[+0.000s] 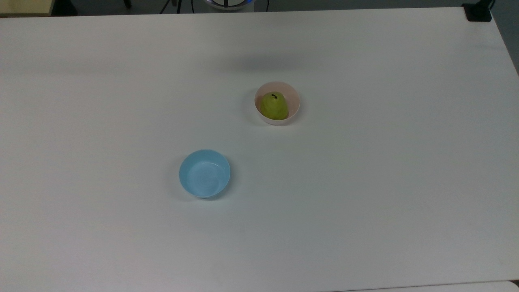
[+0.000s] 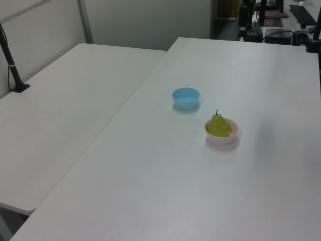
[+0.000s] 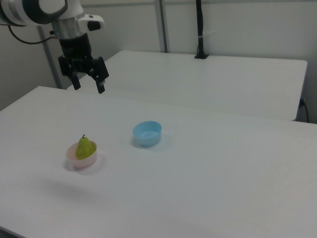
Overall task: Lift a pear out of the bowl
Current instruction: 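Move the open gripper over the pink bowl holding the green pear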
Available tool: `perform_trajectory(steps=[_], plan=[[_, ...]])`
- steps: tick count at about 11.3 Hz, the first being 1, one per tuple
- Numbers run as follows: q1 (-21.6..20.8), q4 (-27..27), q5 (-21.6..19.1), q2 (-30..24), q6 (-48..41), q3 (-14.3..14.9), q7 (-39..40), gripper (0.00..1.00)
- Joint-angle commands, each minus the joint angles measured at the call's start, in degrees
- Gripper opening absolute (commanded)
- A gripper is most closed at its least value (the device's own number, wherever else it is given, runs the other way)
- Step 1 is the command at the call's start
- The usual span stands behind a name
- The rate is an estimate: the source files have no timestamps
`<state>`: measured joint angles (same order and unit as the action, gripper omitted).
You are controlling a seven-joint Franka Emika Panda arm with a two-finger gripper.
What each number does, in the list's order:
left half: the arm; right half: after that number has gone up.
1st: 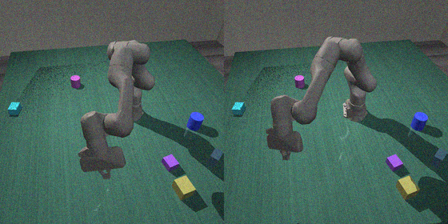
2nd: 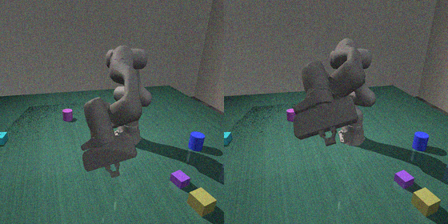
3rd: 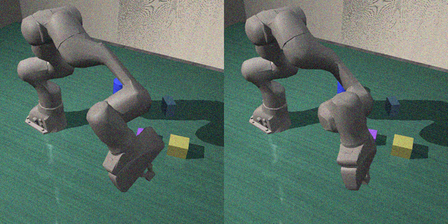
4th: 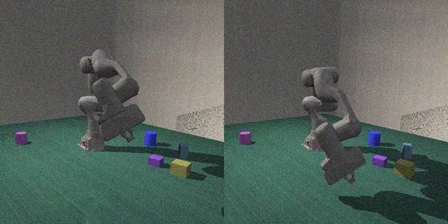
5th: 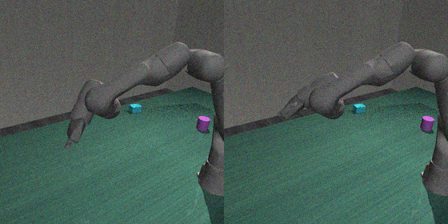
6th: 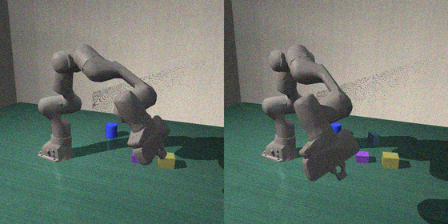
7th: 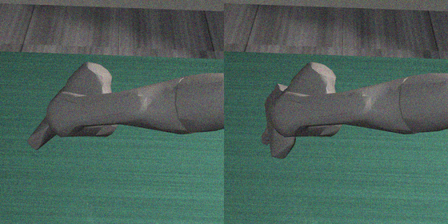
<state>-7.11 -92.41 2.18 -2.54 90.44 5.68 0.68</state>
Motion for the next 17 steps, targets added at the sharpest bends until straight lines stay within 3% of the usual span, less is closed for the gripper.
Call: perform_trajectory(steps=[1, 4, 9, 17], plan=[[-1.06, -1.02, -0.51, -0.1, -1.14, -0.49, 1.16, 1.0], [-5.18, -3.3, -0.42, 0.51, 1.14, -0.58, 1.08, 1.0], [-10.64, -12.69, -0.42, 2.79, 13.33, -0.67, 1.16, 1.0], [-13.28, -18.07, -0.51, 12.63, 26.27, -0.84, 0.82, 1.0]])
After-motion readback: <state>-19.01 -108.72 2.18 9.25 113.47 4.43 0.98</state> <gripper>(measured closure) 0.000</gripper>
